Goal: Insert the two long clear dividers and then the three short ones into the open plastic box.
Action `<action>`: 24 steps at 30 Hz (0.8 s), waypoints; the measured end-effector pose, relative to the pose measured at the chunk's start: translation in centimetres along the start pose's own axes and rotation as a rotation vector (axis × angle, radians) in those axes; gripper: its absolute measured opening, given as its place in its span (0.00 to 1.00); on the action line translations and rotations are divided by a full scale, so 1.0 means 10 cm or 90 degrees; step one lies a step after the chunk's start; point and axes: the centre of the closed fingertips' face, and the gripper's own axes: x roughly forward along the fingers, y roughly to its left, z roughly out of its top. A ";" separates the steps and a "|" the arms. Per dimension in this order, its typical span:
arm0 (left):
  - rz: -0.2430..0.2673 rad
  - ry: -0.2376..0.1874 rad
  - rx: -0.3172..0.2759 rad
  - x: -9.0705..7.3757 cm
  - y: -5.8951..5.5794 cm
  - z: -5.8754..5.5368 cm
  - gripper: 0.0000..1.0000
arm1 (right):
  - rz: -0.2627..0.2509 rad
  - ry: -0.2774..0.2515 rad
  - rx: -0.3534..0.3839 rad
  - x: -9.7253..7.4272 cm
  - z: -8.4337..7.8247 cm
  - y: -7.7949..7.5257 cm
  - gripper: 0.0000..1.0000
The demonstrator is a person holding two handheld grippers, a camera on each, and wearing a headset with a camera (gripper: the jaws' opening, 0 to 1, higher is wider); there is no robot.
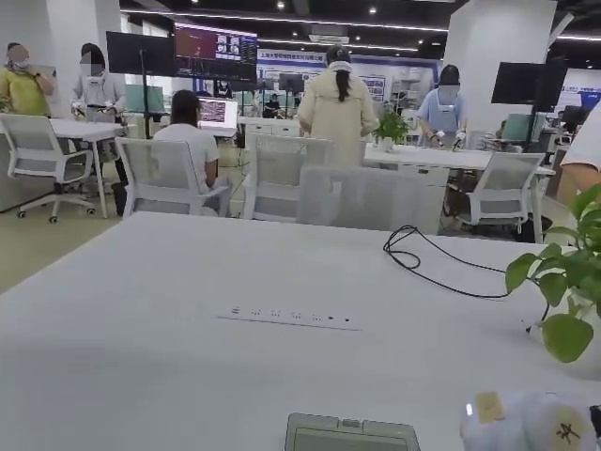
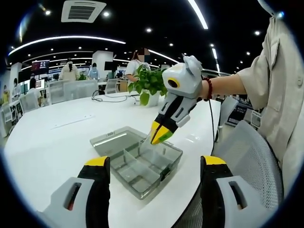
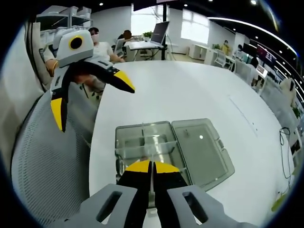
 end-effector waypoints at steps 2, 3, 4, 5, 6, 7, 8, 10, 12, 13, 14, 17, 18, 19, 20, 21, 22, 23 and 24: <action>0.000 0.001 0.002 0.00 0.00 0.00 0.78 | 0.008 0.021 -0.023 0.04 -0.01 0.01 0.02; 0.001 0.002 0.004 0.00 0.00 0.00 0.79 | 0.017 0.025 -0.040 0.07 0.01 0.03 0.02; 0.002 0.003 0.005 0.00 0.00 -0.01 0.79 | 0.020 0.030 -0.045 0.09 0.01 0.04 0.02; 0.001 0.004 0.005 -0.01 0.00 -0.01 0.78 | 0.021 0.036 -0.054 0.11 0.00 0.05 0.02; 0.002 0.004 0.005 -0.01 0.00 -0.01 0.78 | 0.023 0.042 -0.065 0.12 0.00 0.05 0.02; 0.002 0.003 0.004 -0.01 0.00 -0.01 0.78 | 0.025 0.039 -0.062 0.13 0.02 0.06 0.02; 0.003 0.002 0.003 -0.01 0.01 -0.01 0.78 | 0.026 0.043 -0.066 0.13 0.01 0.05 0.02; 0.006 0.001 0.002 -0.02 0.02 0.00 0.78 | 0.030 0.044 -0.070 0.13 0.00 0.06 0.02; 0.007 0.002 0.001 -0.02 0.03 -0.01 0.78 | 0.033 0.045 -0.072 0.13 0.00 0.06 0.02; 0.008 0.002 0.002 -0.02 0.03 -0.01 0.78 | 0.036 0.044 -0.076 0.14 0.00 0.07 0.02; 0.008 0.002 0.003 -0.02 0.03 -0.01 0.78 | 0.038 0.043 -0.079 0.14 0.00 0.07 0.02; 0.009 0.002 0.002 -0.02 0.04 -0.01 0.78 | 0.041 0.044 -0.078 0.14 0.00 0.07 0.02; 0.009 0.002 0.001 -0.02 0.04 -0.01 0.78 | 0.042 0.044 -0.078 0.14 0.00 0.07 0.02; 0.010 0.002 0.001 -0.02 0.04 -0.01 0.78 | 0.044 0.043 -0.088 0.14 0.00 0.08 0.02; 0.010 0.002 0.001 -0.02 0.04 -0.01 0.78 | 0.045 0.043 -0.091 0.14 0.00 0.08 0.02; 0.010 0.003 0.001 -0.03 0.04 -0.01 0.78 | 0.045 0.045 -0.092 0.15 0.00 0.08 0.02; 0.010 0.004 0.000 -0.03 0.04 -0.02 0.78 | 0.045 0.045 -0.093 0.15 0.00 0.09 0.02; 0.009 0.005 0.000 -0.03 0.03 -0.02 0.78 | 0.045 0.046 -0.093 0.16 0.00 0.09 0.02; 0.009 0.006 0.000 -0.02 0.03 -0.03 0.78 | 0.046 0.046 -0.093 0.16 0.00 0.09 0.02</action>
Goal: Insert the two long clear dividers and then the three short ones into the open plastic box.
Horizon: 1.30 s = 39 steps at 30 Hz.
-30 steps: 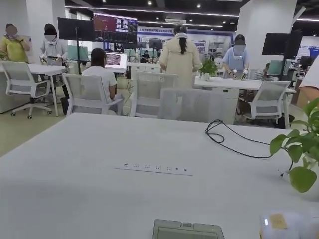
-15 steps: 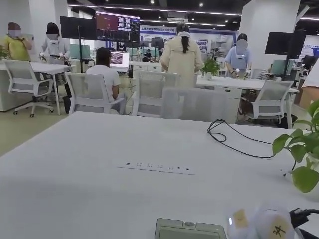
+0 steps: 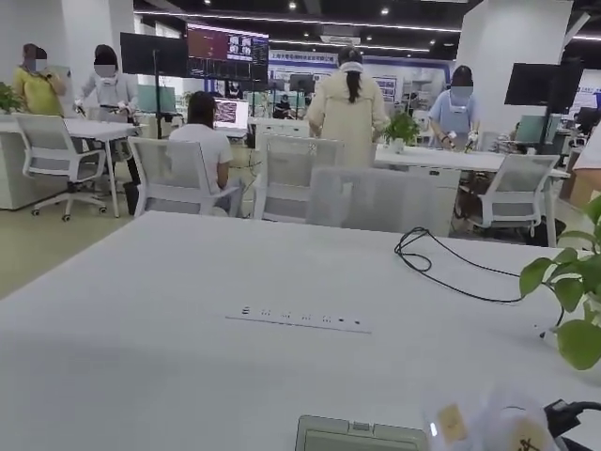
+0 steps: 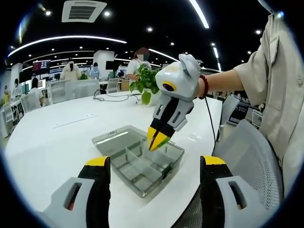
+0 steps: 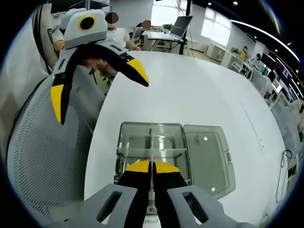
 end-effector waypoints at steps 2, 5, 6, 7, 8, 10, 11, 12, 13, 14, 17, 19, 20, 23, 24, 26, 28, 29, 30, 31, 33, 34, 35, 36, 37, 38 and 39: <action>-0.001 0.002 0.002 0.00 -0.01 0.00 0.78 | 0.003 0.000 -0.003 0.01 0.00 0.00 0.02; -0.001 0.000 0.001 0.00 -0.01 0.00 0.78 | 0.004 0.002 -0.002 0.02 0.00 0.00 0.02; 0.000 -0.001 0.001 0.00 -0.01 0.01 0.78 | 0.004 0.006 0.000 0.04 0.00 0.00 0.02; 0.000 -0.001 0.001 0.00 -0.01 0.01 0.78 | 0.004 0.008 0.002 0.05 -0.01 -0.01 0.02; 0.000 0.000 0.001 0.00 -0.01 0.01 0.78 | 0.005 0.013 0.001 0.07 -0.02 0.00 0.02; -0.001 0.001 0.002 0.00 -0.02 0.00 0.78 | 0.007 0.024 0.001 0.10 -0.04 -0.01 0.02; -0.001 0.001 0.003 0.00 -0.02 0.00 0.78 | 0.009 0.027 0.002 0.12 -0.05 -0.01 0.02; -0.001 0.001 0.002 0.00 -0.02 0.00 0.78 | 0.011 0.036 0.006 0.14 -0.08 -0.01 0.02; -0.001 0.001 0.003 0.00 -0.02 0.00 0.78 | 0.011 0.039 0.004 0.16 -0.08 -0.01 0.02; 0.000 0.001 0.003 0.00 -0.02 0.01 0.78 | 0.012 0.045 -0.002 0.16 -0.09 0.00 0.02; 0.001 -0.001 0.002 0.00 -0.01 0.01 0.78 | 0.015 0.060 -0.002 0.20 -0.11 -0.01 0.02; 0.002 0.001 0.003 0.00 0.00 0.01 0.78 | 0.016 0.073 -0.003 0.23 -0.14 -0.01 0.02; 0.002 0.001 0.004 0.01 0.00 0.00 0.78 | 0.018 0.082 -0.005 0.24 -0.16 -0.01 0.02; 0.001 -0.002 0.003 0.01 0.00 0.02 0.78 | 0.025 0.107 -0.006 0.30 -0.20 0.00 0.02; 0.001 -0.001 0.003 0.01 0.00 0.02 0.78 | 0.028 0.116 -0.006 0.32 -0.22 -0.01 0.02; 0.001 0.001 0.004 0.02 0.00 0.01 0.78 | 0.034 0.138 -0.011 0.36 -0.26 0.00 0.02; 0.001 0.002 0.007 0.02 0.00 0.01 0.78 | 0.039 0.160 -0.016 0.40 -0.29 0.01 0.02; 0.001 0.002 0.008 0.02 0.00 0.01 0.78 | 0.042 0.167 -0.020 0.41 -0.29 0.01 0.02; 0.001 0.002 0.008 0.02 0.01 0.01 0.78 | 0.042 0.181 -0.014 0.41 -0.30 0.01 0.02; 0.001 0.001 0.007 0.02 0.01 0.01 0.78 | 0.044 0.196 -0.022 0.41 -0.31 0.01 0.01; 0.001 0.002 0.006 0.03 0.01 0.01 0.78 | 0.051 0.225 -0.043 0.42 -0.33 0.02 0.01; 0.002 0.003 0.008 0.02 0.02 0.01 0.78 | 0.055 0.237 -0.040 0.42 -0.32 0.02 0.01; 0.003 0.003 0.007 0.02 0.02 0.00 0.78 | 0.055 0.245 -0.039 0.42 -0.32 0.02 0.01; 0.004 0.003 0.004 0.02 0.03 0.00 0.78 | 0.057 0.249 -0.039 0.43 -0.32 0.02 0.01; 0.004 0.002 0.003 0.02 0.03 0.00 0.78 | 0.058 0.252 -0.041 0.43 -0.33 0.02 0.01; 0.005 0.002 0.003 0.02 0.03 0.00 0.78 | 0.058 0.254 -0.040 0.43 -0.33 0.02 0.01; 0.006 0.002 0.003 0.02 0.03 0.00 0.78 | 0.058 0.256 -0.038 0.42 -0.34 0.02 0.01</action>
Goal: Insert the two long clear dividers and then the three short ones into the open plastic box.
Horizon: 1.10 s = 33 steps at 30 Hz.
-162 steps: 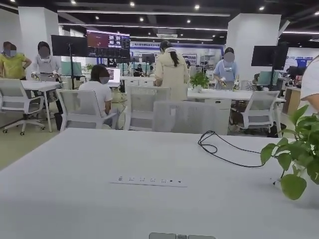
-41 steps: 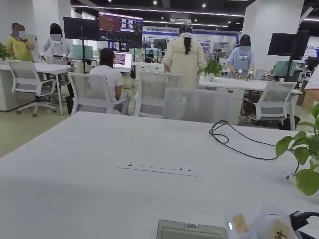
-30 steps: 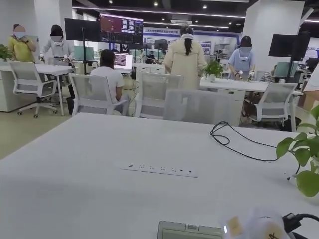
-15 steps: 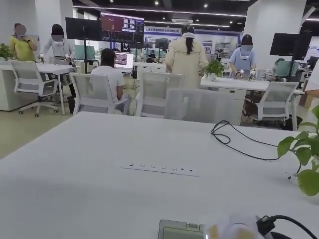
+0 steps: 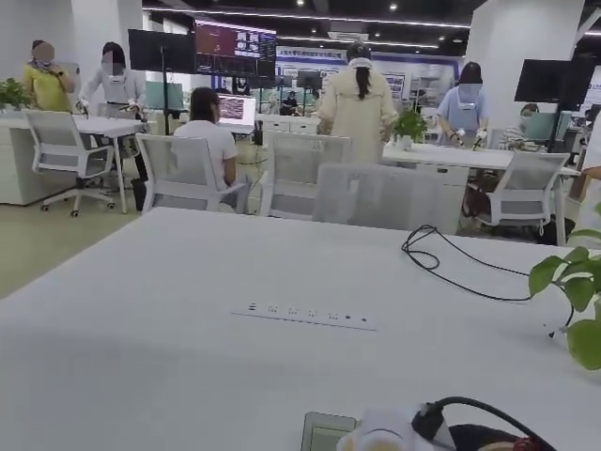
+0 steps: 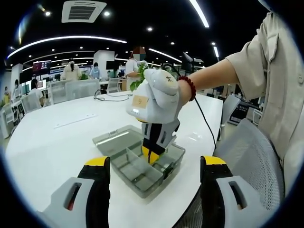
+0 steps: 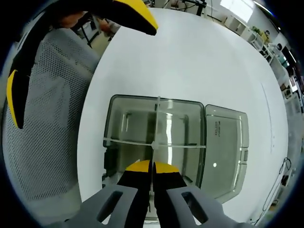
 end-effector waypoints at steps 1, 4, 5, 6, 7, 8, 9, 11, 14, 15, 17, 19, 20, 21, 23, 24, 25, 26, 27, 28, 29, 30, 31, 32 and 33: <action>0.000 0.000 -0.001 0.00 0.00 0.00 0.78 | 0.001 0.000 -0.001 0.00 0.00 0.00 0.01; 0.002 0.001 -0.001 -0.01 0.00 0.00 0.79 | -0.002 -0.007 -0.010 0.00 -0.02 0.01 0.02; 0.002 0.001 0.000 -0.01 0.00 0.00 0.79 | -0.002 -0.009 -0.010 0.00 -0.02 0.01 0.03; 0.003 0.000 0.000 -0.01 0.00 0.01 0.79 | -0.003 -0.013 -0.003 0.01 -0.01 0.00 0.03; 0.005 -0.002 0.000 -0.02 0.01 0.01 0.80 | -0.004 -0.017 0.012 0.01 -0.02 0.00 0.03; 0.007 -0.002 0.000 -0.02 0.01 0.02 0.80 | -0.001 -0.013 0.029 0.01 -0.03 0.01 0.04; 0.008 -0.002 0.001 -0.02 0.01 0.02 0.80 | 0.000 -0.011 0.049 0.01 -0.05 0.03 0.06; 0.012 -0.002 0.003 -0.04 0.02 0.02 0.81 | -0.001 -0.034 0.049 0.01 -0.02 0.03 0.08; 0.017 -0.003 0.002 -0.05 0.03 0.02 0.82 | -0.001 -0.052 0.051 -0.01 -0.01 0.05 0.11; 0.017 -0.001 0.002 -0.05 0.03 0.01 0.82 | 0.001 -0.056 0.058 -0.01 -0.01 0.06 0.12; 0.018 -0.001 0.004 -0.05 0.03 0.01 0.83 | 0.003 -0.065 0.062 -0.02 0.01 0.07 0.16; 0.018 0.000 0.004 -0.05 0.02 0.01 0.84 | 0.000 -0.068 0.059 -0.02 0.01 0.08 0.17; 0.019 0.000 0.005 -0.05 0.02 0.01 0.84 | -0.003 -0.070 0.054 -0.04 0.01 0.09 0.18; 0.019 0.000 0.006 -0.05 0.02 0.01 0.85 | -0.005 -0.071 0.053 -0.05 0.00 0.09 0.20; 0.021 0.000 0.006 -0.05 0.02 0.02 0.86 | -0.009 -0.082 0.056 -0.08 0.02 0.08 0.24; 0.024 0.001 0.005 -0.05 0.03 0.02 0.86 | -0.010 -0.092 0.062 -0.11 0.03 0.08 0.25; 0.026 0.002 0.004 -0.05 0.04 0.02 0.88 | -0.008 -0.098 0.066 -0.13 0.03 0.08 0.26; 0.027 0.002 0.006 -0.05 0.04 0.02 0.89 | -0.011 -0.107 0.072 -0.15 0.03 0.08 0.28; 0.028 0.002 0.006 -0.05 0.04 0.03 0.90 | -0.015 -0.114 0.074 -0.17 0.04 0.08 0.30; 0.028 0.002 0.006 -0.05 0.04 0.03 0.90 | -0.015 -0.125 0.075 -0.20 0.04 0.09 0.32; 0.028 0.001 0.006 -0.05 0.04 0.03 0.91 | -0.016 -0.132 0.077 -0.22 0.04 0.09 0.33; 0.029 0.001 0.005 -0.05 0.04 0.03 0.91 | -0.017 -0.142 0.086 -0.26 0.04 0.10 0.34; 0.027 0.002 0.004 -0.05 0.04 0.03 0.91 | -0.016 -0.149 0.089 -0.28 0.04 0.11 0.35; 0.026 0.004 0.002 -0.05 0.03 0.02 0.91 | -0.016 -0.159 0.095 -0.31 0.04 0.12 0.36; 0.026 0.006 0.000 -0.05 0.03 0.02 0.92 | -0.017 -0.163 0.096 -0.33 0.03 0.12 0.37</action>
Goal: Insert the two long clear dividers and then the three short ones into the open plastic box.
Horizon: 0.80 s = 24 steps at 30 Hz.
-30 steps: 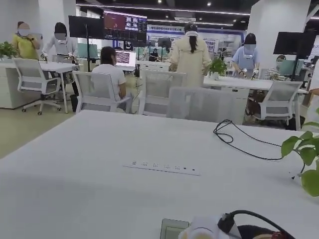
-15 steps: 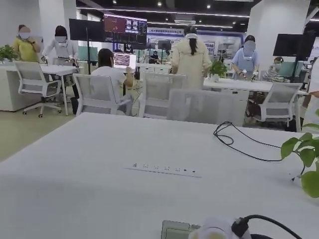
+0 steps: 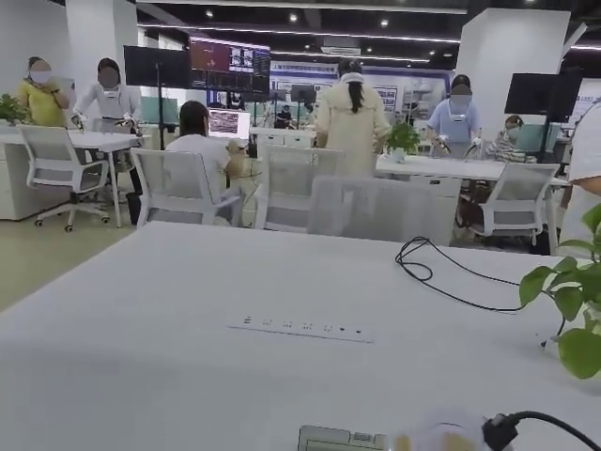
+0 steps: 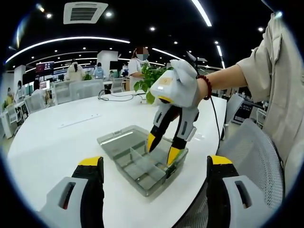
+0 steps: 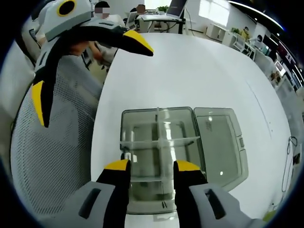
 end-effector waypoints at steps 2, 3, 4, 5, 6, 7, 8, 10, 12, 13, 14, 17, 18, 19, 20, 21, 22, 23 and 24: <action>0.003 -0.004 0.006 0.00 0.00 0.00 0.93 | -0.005 -0.009 0.005 -0.05 -0.02 -0.01 0.39; 0.004 -0.005 0.006 0.00 0.00 0.01 0.94 | -0.006 -0.012 0.008 -0.07 -0.03 0.00 0.40; 0.004 -0.006 0.003 0.00 -0.01 0.01 0.95 | -0.008 -0.018 0.013 -0.10 -0.04 0.00 0.40; 0.003 -0.006 0.002 0.00 -0.01 0.01 0.95 | -0.009 -0.022 0.016 -0.12 -0.05 0.00 0.40; 0.004 -0.007 0.002 0.01 -0.01 0.01 0.96 | -0.009 -0.027 0.018 -0.16 -0.07 0.01 0.41; 0.006 -0.008 0.003 0.01 -0.01 0.02 0.96 | -0.011 -0.030 0.020 -0.18 -0.08 0.01 0.42; 0.006 -0.008 0.003 0.01 -0.01 0.02 0.97 | -0.012 -0.032 0.021 -0.20 -0.11 0.02 0.43; 0.008 -0.008 0.002 0.01 -0.01 0.02 0.99 | -0.016 -0.035 0.022 -0.24 -0.14 0.02 0.44; 0.008 -0.008 0.001 0.01 -0.01 0.02 1.00 | -0.022 -0.039 0.021 -0.28 -0.20 0.01 0.46; 0.011 -0.006 0.001 0.01 -0.01 0.01 1.00 | -0.025 -0.040 0.024 -0.30 -0.24 0.01 0.47; 0.012 -0.004 0.005 0.01 0.00 0.01 1.00 | -0.026 -0.041 0.028 -0.32 -0.26 0.01 0.48; 0.012 0.000 0.010 0.01 -0.01 0.00 1.00 | -0.031 -0.049 0.033 -0.40 -0.34 0.01 0.48; 0.012 0.000 0.010 0.01 -0.01 0.00 1.00 | -0.033 -0.050 0.036 -0.42 -0.37 0.00 0.49; 0.013 -0.002 0.009 0.02 -0.01 0.00 1.00 | -0.036 -0.053 0.039 -0.44 -0.41 0.00 0.50; 0.014 -0.002 0.010 0.02 0.00 0.00 1.00 | -0.037 -0.054 0.043 -0.46 -0.44 0.00 0.51; 0.013 -0.002 0.009 0.02 -0.01 0.00 1.00 | -0.041 -0.054 0.049 -0.49 -0.49 -0.01 0.52; 0.013 -0.002 0.009 0.03 -0.01 0.01 1.00 | -0.042 -0.053 0.051 -0.51 -0.52 -0.01 0.52; 0.014 -0.003 0.010 0.03 -0.01 0.01 1.00 | -0.045 -0.052 0.054 -0.54 -0.58 -0.01 0.52; 0.015 -0.004 0.010 0.03 0.00 0.01 1.00 | -0.046 -0.050 0.057 -0.55 -0.62 -0.01 0.52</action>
